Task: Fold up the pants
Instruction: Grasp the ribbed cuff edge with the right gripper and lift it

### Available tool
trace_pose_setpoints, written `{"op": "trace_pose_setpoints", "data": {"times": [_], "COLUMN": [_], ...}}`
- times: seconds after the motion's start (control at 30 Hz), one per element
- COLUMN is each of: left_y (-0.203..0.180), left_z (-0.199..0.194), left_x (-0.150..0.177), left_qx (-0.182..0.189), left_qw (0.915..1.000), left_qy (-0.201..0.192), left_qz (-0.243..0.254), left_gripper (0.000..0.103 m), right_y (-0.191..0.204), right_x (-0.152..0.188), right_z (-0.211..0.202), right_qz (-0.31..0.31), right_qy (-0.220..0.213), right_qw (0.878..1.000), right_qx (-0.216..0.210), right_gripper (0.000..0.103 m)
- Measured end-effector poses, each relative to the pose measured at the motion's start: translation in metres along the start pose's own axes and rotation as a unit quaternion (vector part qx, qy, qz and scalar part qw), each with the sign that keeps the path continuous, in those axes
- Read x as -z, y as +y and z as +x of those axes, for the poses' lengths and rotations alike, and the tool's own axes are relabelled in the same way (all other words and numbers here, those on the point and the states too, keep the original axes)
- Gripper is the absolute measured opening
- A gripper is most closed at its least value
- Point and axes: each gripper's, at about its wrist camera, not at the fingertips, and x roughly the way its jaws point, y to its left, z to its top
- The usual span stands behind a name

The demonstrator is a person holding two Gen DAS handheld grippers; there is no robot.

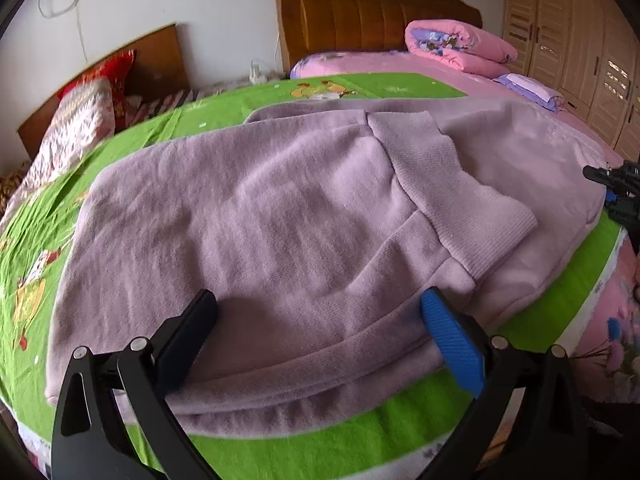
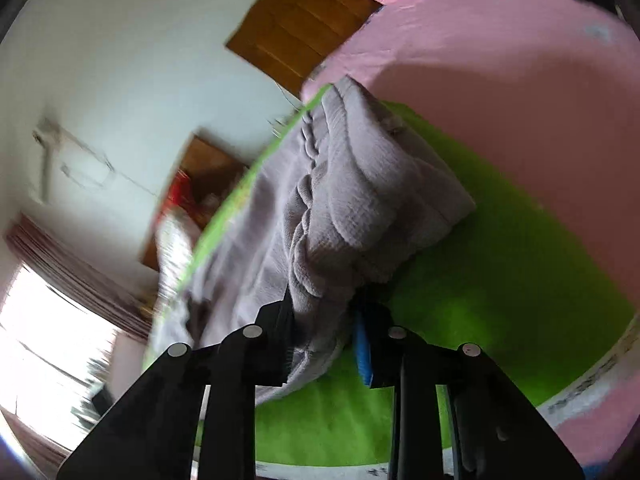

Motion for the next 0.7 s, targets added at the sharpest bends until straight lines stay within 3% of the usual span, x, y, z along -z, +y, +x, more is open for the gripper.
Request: {"op": "trace_pose_setpoints", "data": {"times": [0.1, 0.2, 0.23, 0.37, 0.4, 0.43, 0.57, 0.63, 0.7], "left_y": [0.005, 0.003, 0.0, -0.011, -0.007, -0.005, 0.01, 0.029, 0.048], "left_z": [-0.034, -0.048, -0.042, 0.022, 0.02, 0.021, 0.01, -0.005, -0.023], "left_x": [-0.015, -0.027, -0.029, -0.018, -0.015, -0.014, -0.016, -0.017, -0.017], "left_qx": [0.041, 0.04, 0.035, 0.017, 0.025, 0.03, 0.061, 0.085, 0.094], "left_qw": [0.9977, 0.9964, 0.9973, 0.9995, 0.9997, 0.9995, 0.9973, 0.9932, 0.9881], "left_qy": [-0.047, -0.072, -0.064, 0.026, 0.001, 0.002, 0.001, -0.025, -0.056], "left_qz": [-0.027, -0.017, -0.008, 0.007, -0.003, -0.008, -0.041, -0.076, -0.108], "left_gripper": [0.101, 0.101, 0.101, 0.102, 0.102, 0.102, 0.101, 0.101, 0.101], "right_y": [-0.011, -0.019, -0.021, -0.02, -0.014, -0.006, 0.075, 0.122, 0.175], "right_x": [0.003, 0.007, 0.008, 0.004, 0.003, 0.0, -0.006, 0.001, 0.02], "right_z": [-0.002, -0.002, -0.003, -0.004, -0.005, -0.004, -0.007, -0.003, 0.007], "right_qz": [0.021, 0.05, 0.056, 0.062, 0.052, 0.041, -0.098, -0.177, -0.26], "right_qy": [-0.021, -0.036, -0.038, -0.042, -0.043, -0.044, -0.059, -0.062, -0.057], "right_qw": [0.999, 0.996, 0.995, 0.993, 0.994, 0.995, 0.993, 0.982, 0.964], "right_qx": [-0.041, -0.064, -0.07, -0.09, -0.082, -0.073, -0.031, -0.016, -0.016], "right_gripper": [0.027, 0.027, 0.027, 0.026, 0.026, 0.025, 0.022, 0.022, 0.022]}}
